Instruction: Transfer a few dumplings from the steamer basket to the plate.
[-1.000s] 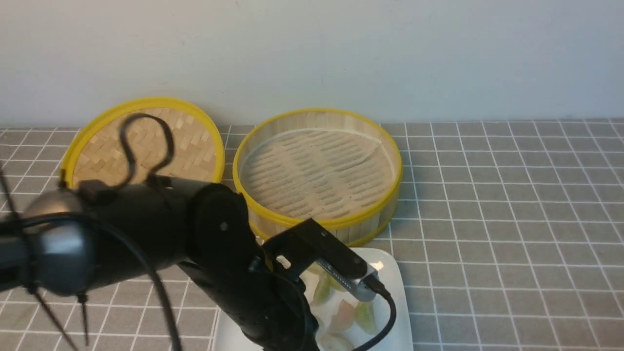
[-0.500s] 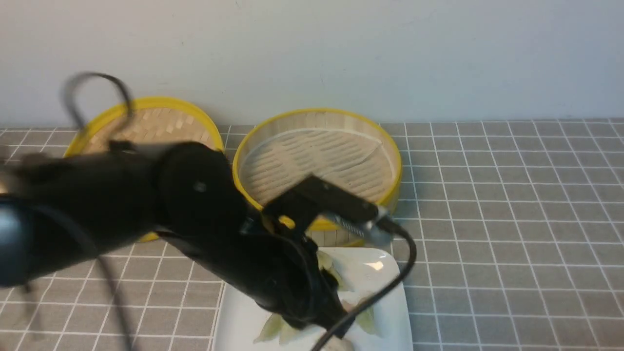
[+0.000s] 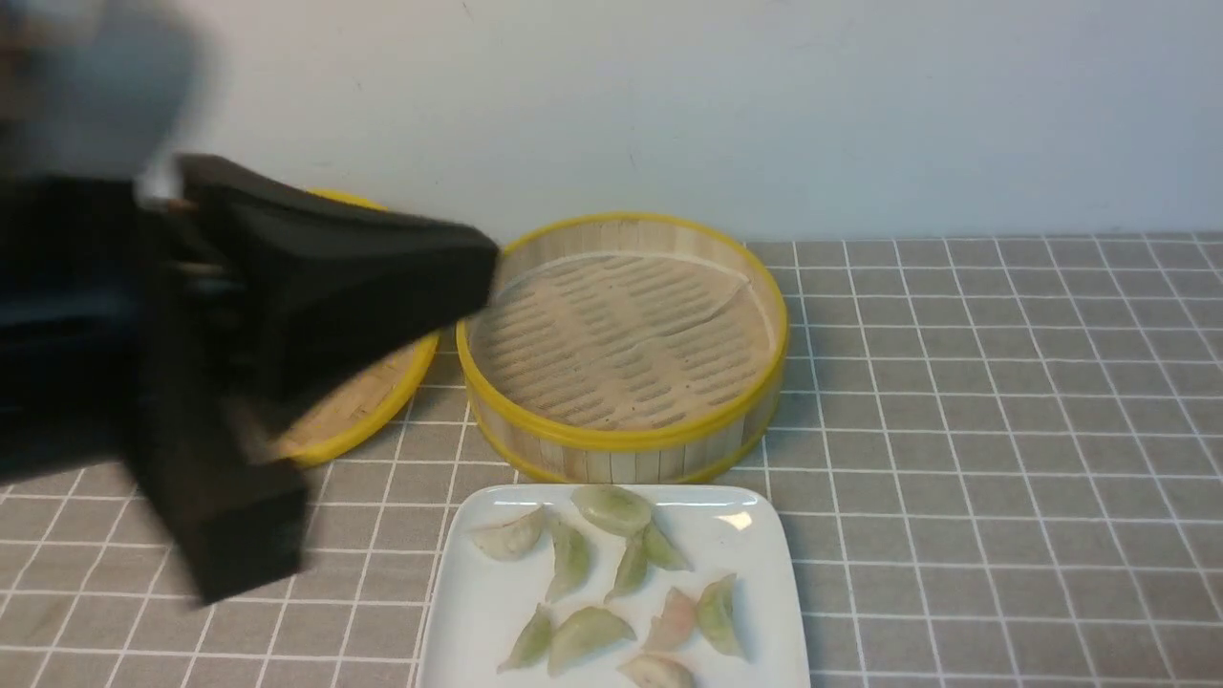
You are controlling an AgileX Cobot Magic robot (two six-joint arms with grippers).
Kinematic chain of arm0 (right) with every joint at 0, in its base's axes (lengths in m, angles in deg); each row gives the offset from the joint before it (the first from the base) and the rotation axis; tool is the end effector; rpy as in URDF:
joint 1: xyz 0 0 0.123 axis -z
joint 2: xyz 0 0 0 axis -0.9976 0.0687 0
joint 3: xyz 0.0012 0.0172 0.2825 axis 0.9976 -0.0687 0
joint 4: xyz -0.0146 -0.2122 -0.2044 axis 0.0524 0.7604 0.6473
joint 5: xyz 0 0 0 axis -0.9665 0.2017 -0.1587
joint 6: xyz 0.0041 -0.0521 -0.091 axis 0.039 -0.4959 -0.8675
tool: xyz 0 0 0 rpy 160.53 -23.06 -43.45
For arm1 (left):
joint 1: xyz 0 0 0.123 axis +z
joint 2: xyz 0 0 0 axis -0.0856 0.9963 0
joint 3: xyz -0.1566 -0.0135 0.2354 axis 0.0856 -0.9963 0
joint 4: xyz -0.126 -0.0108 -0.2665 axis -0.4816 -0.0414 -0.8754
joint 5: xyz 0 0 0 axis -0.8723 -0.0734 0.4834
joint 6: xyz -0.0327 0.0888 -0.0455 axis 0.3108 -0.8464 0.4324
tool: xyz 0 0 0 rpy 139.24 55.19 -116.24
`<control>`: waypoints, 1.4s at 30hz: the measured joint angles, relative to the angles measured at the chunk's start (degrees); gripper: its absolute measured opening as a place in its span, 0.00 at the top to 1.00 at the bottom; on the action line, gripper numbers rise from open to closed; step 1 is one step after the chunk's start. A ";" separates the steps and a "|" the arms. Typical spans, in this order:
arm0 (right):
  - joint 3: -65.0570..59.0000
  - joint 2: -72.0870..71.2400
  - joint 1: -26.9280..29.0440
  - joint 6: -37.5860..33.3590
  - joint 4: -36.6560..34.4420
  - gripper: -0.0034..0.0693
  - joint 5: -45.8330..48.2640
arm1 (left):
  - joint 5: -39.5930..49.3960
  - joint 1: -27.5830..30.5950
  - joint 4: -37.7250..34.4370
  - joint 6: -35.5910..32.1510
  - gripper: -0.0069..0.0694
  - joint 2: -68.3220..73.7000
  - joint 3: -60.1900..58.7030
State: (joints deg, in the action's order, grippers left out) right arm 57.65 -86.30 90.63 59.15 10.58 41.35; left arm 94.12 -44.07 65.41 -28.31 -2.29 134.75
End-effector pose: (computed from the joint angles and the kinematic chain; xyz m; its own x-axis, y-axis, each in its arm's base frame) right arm 0.1117 -0.0080 0.1686 -0.2784 0.0894 -0.9563 0.0899 0.9937 0.0667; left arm 0.1454 -0.1496 0.4375 -0.1819 0.1380 -0.9736 0.7869 0.6142 -0.0599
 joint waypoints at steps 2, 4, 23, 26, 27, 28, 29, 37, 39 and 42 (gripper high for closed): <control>0.00 0.00 0.00 0.00 0.00 0.97 0.00 | -0.05 0.00 1.65 -0.26 0.92 -4.53 0.00; 0.00 0.00 0.00 0.00 0.00 0.97 0.00 | 0.01 0.00 2.66 -0.33 0.92 -7.54 0.00; 0.00 0.00 0.00 0.00 0.00 0.97 0.00 | 0.13 21.48 27.41 16.88 0.92 -41.22 -30.87; 0.00 0.00 0.00 0.00 0.00 0.97 0.00 | -5.17 27.89 25.05 13.44 0.92 -45.88 -42.17; 0.00 0.00 0.00 0.00 0.00 0.97 0.00 | -7.02 29.57 24.88 13.20 0.92 -46.51 -45.56; 0.00 0.00 0.00 0.00 0.00 0.97 0.00 | -7.38 29.87 24.50 13.20 0.92 -46.63 -46.22; 0.00 0.00 0.00 0.00 0.00 0.97 0.00 | -9.62 32.00 24.50 13.55 0.92 -46.78 -50.40; 0.00 0.00 0.00 0.00 0.01 0.97 0.05 | -11.59 36.72 23.52 19.43 0.92 -46.78 -60.65; 0.00 0.00 0.00 0.00 0.01 0.97 0.05 | -11.59 36.73 23.46 19.94 0.92 -46.78 -60.65; 0.00 0.00 0.00 0.00 0.01 0.97 0.05 | -11.64 36.79 23.41 20.31 0.92 -46.78 -60.65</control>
State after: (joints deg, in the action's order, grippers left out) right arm 57.65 -86.30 90.63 59.15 10.59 41.40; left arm 82.48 -7.28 88.82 -8.00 -49.07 74.10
